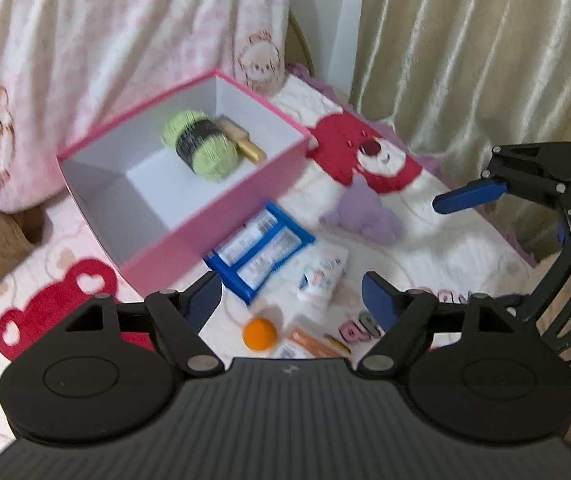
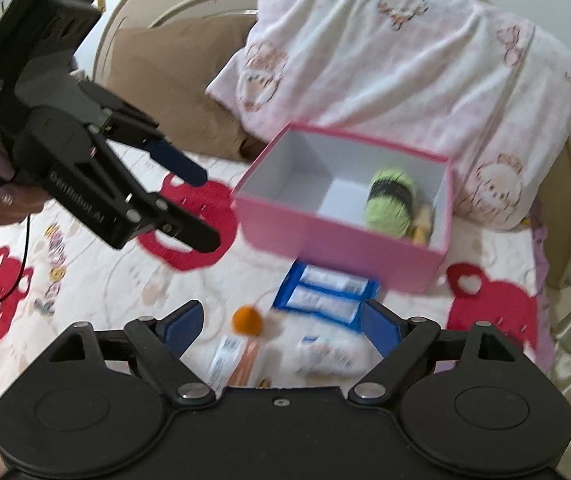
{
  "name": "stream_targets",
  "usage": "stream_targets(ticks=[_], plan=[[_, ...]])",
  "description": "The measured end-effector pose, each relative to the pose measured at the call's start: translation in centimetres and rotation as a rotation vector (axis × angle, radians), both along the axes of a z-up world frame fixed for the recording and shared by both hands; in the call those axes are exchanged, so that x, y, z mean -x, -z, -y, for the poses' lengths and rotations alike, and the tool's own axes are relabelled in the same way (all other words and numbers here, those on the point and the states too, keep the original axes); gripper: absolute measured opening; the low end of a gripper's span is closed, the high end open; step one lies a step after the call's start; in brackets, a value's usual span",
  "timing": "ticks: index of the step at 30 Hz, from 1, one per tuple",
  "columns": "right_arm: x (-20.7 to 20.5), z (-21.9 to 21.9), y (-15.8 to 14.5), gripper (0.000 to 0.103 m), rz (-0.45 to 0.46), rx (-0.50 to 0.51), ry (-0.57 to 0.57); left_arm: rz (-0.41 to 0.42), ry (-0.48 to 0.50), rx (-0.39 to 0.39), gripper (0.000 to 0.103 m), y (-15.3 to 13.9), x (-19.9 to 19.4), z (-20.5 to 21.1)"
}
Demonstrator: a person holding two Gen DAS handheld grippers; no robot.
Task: Organize objects
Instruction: 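Open the left tool to drop the yarn ball and withdraw, then move the left tool to the clear-and-orange medicine box and grasp it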
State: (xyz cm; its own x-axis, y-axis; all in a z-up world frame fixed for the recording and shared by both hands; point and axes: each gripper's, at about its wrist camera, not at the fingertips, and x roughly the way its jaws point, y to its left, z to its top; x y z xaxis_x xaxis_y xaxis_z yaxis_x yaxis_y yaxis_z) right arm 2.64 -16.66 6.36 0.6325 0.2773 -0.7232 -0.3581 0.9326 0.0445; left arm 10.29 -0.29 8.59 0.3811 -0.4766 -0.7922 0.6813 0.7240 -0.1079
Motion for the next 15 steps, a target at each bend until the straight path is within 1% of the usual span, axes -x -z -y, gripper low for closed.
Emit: stream_targets(ticks=[3, 4, 5, 7, 11, 15], plan=[[1.0, -0.4, 1.8, 0.089, -0.018, -0.02, -0.009, -0.029, 0.008, 0.003, 0.077, 1.8, 0.9, -0.1], [1.2, -0.4, 2.6, 0.089, -0.026, -0.043, -0.014, -0.04, 0.001, 0.012, 0.077, 2.5, 1.2, -0.2], [1.4, -0.4, 3.4, 0.089, -0.027, -0.063, -0.018, -0.058, -0.012, 0.022, 0.077, 3.2, 1.3, -0.4], [1.4, -0.7, 4.9, 0.088, -0.034, -0.074, -0.006, -0.101, -0.026, 0.044, 0.077, 4.6, 1.7, -0.6], [1.0, -1.9, 7.4, 0.088, -0.032, -0.066, -0.03, -0.15, -0.07, 0.055, 0.077, 7.4, 2.4, -1.0], [0.7, -3.2, 9.6, 0.088, -0.056, -0.045, -0.079, -0.213, -0.125, 0.093, 0.077, 10.0, 2.6, -1.7]])
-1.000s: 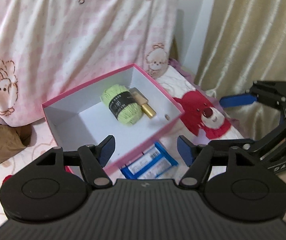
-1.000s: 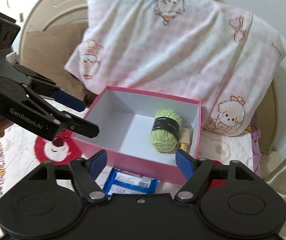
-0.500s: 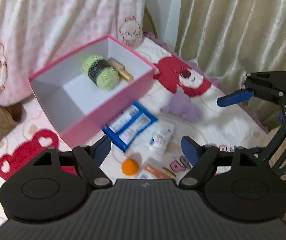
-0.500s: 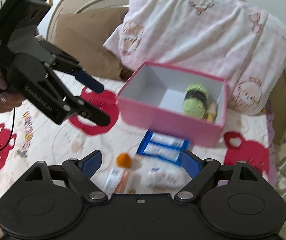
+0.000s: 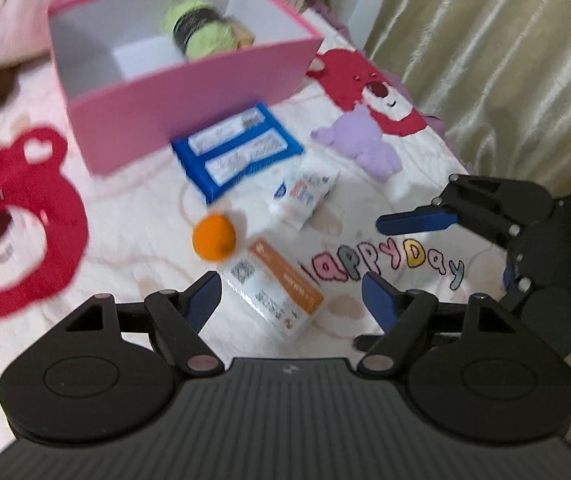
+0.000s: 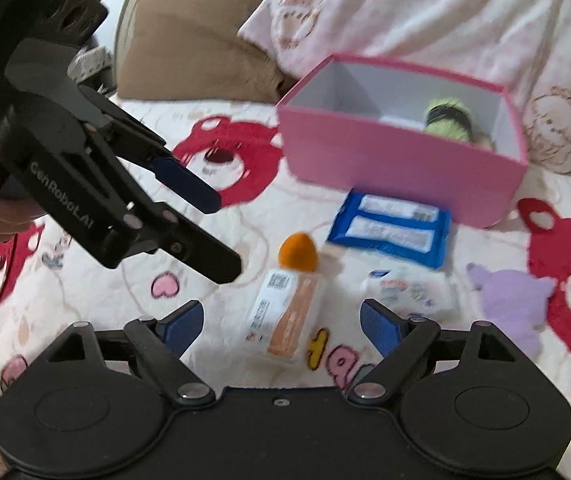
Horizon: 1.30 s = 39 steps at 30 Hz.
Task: Organize objects
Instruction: 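Move the left tool to the clear-and-orange medicine box and grasp it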
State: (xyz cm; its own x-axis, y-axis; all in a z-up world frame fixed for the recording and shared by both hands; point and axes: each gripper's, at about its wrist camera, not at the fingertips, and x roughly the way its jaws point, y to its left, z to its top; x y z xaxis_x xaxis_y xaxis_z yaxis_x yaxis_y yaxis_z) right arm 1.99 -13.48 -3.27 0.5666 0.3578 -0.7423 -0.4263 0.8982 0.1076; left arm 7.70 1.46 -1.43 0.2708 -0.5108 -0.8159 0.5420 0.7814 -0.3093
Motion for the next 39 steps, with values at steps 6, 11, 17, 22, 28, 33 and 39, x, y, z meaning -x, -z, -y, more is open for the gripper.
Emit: stream_targets(ticks=[6, 11, 17, 22, 28, 33, 39], plan=[[-0.8, -1.6, 2.9, 0.088, 0.011, 0.09, -0.062, -0.086, -0.128, 0.075, 0.076, 3.8, 0.2, -1.1], [-0.8, -1.8, 4.8, 0.088, 0.027, 0.08, -0.047, -0.092, -0.183, 0.114, 0.075, 6.0, 0.5, -0.7], [-1.0, -2.1, 6.1, 0.088, 0.033, 0.113, -0.047, -0.097, -0.25, 0.129, 0.072, 8.0, 0.4, -0.1], [-2.2, -1.7, 7.9, 0.087, -0.045, 0.075, -0.019, -0.144, -0.277, 0.179, 0.056, 8.9, 0.2, -0.1], [-2.3, -1.1, 8.3, 0.08, -0.118, -0.01, 0.019, -0.191, -0.302, 0.22, 0.049, 9.8, 0.4, -0.2], [-2.2, -1.0, 8.4, 0.068, -0.099, 0.013, 0.048, -0.2, -0.338, 0.205, 0.048, 10.7, 0.3, 0.2], [-2.4, -0.9, 8.7, 0.069, -0.1, 0.008, 0.05, -0.18, -0.373, 0.195, 0.05, 11.2, 0.5, 0.5]])
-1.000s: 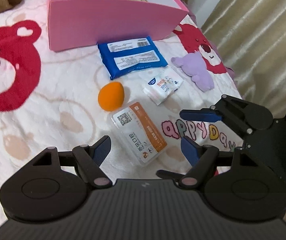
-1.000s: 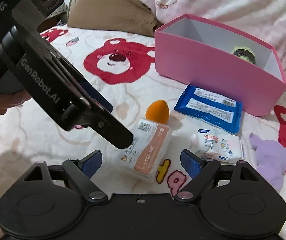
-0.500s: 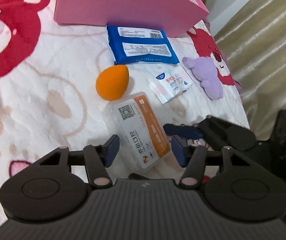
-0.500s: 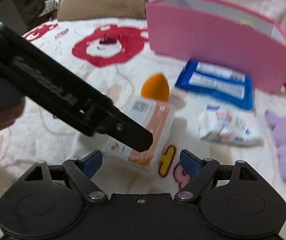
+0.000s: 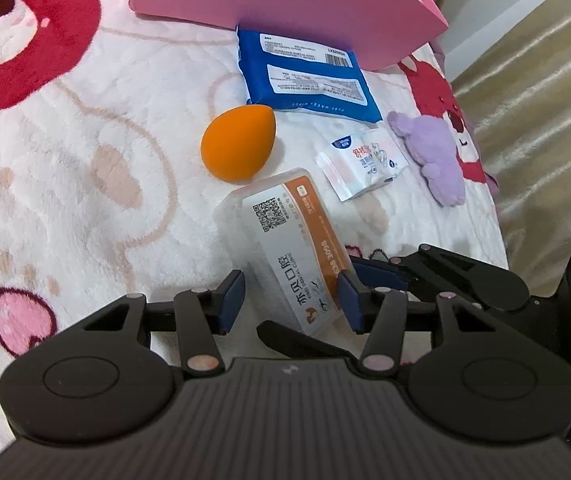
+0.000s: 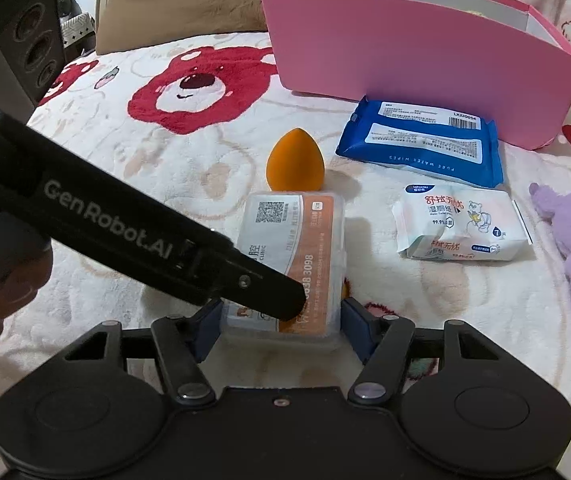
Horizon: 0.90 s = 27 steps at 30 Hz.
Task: Organize objects
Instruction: 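Move the left tool to the clear-and-orange medicine box and grasp it, then carry the medicine box with the left tool into the pink box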
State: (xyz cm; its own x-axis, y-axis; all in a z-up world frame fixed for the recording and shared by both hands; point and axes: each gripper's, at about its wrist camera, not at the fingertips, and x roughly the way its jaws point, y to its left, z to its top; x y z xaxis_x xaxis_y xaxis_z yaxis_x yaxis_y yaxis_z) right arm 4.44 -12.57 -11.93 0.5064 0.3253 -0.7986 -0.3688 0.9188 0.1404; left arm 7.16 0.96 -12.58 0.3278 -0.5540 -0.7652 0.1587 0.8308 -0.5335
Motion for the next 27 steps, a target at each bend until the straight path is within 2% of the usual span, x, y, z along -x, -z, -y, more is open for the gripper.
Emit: stream_targets(ticks=[8, 14, 18, 21, 27], plan=[[0.6, 0.5, -1.0, 0.068, -0.042, -0.042, 0.062, 0.029, 0.044, -0.029, 0.046, -1.6, 1.3, 0.5], [1.6, 0.1, -2.0, 0.068, -0.06, -0.046, 0.09, 0.053, 0.094, -0.072, 0.046, -3.1, 2.4, 1.0], [2.0, -0.1, -3.2, 0.068, -0.065, -0.036, 0.101, 0.056, 0.111, -0.07, 0.046, -4.5, 2.7, 1.0], [2.2, -0.3, -4.8, 0.068, -0.054, -0.025, 0.103, 0.067, 0.118, -0.065, 0.046, -6.2, 2.9, 0.9], [2.0, -0.9, -8.8, 0.068, 0.02, 0.005, 0.101, 0.15, 0.161, -0.099, 0.046, -10.9, 2.6, 1.0]])
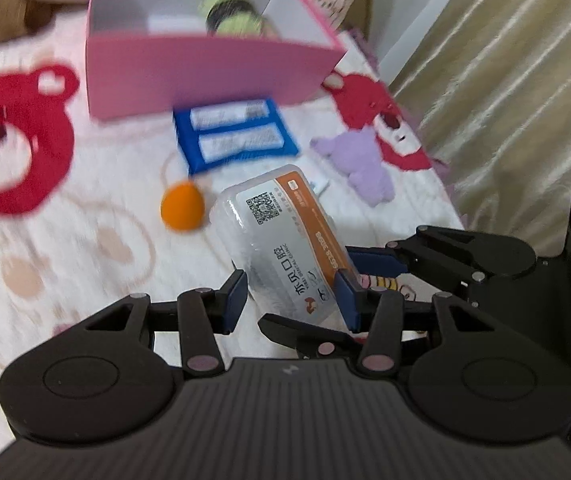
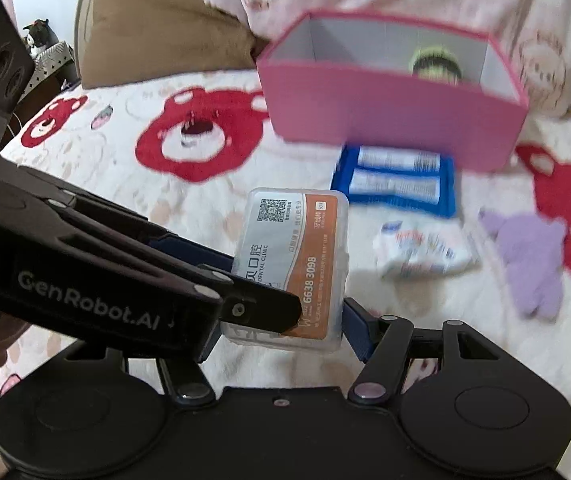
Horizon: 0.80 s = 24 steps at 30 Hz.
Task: Organize objects
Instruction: 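Carry the medicine box with the left tool into the pink box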
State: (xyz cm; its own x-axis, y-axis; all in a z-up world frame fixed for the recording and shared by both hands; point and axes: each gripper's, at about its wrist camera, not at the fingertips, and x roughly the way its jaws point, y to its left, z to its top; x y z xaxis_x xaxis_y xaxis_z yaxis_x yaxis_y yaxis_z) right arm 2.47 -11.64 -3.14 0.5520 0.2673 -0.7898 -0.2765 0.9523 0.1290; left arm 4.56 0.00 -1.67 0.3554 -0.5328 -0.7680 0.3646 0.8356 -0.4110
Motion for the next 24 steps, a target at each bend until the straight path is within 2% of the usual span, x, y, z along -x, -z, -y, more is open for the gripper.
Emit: stream_targets(ticks=[7, 12, 19, 24], plan=[[-2.4, -0.1, -5.3, 0.068, 0.106, 0.015, -0.002, 0.087, 0.029, -0.019, 0.046, -5.8, -2.9, -0.5], [-5.5, 0.1, -8.0, 0.068, 0.156, -0.017, -0.002, 0.147, -0.017, -0.033, 0.045, -9.3, -5.2, -1.0], [-10.2, 1.2, -9.8, 0.067, 0.205, -0.076, 0.029, 0.182, -0.061, -0.024, 0.045, -11.0, -10.0, -1.4], [-15.1, 2.4, -9.5, 0.067, 0.203, -0.092, 0.046, 0.191, -0.084, -0.047, 0.045, -10.5, -15.1, -0.9]])
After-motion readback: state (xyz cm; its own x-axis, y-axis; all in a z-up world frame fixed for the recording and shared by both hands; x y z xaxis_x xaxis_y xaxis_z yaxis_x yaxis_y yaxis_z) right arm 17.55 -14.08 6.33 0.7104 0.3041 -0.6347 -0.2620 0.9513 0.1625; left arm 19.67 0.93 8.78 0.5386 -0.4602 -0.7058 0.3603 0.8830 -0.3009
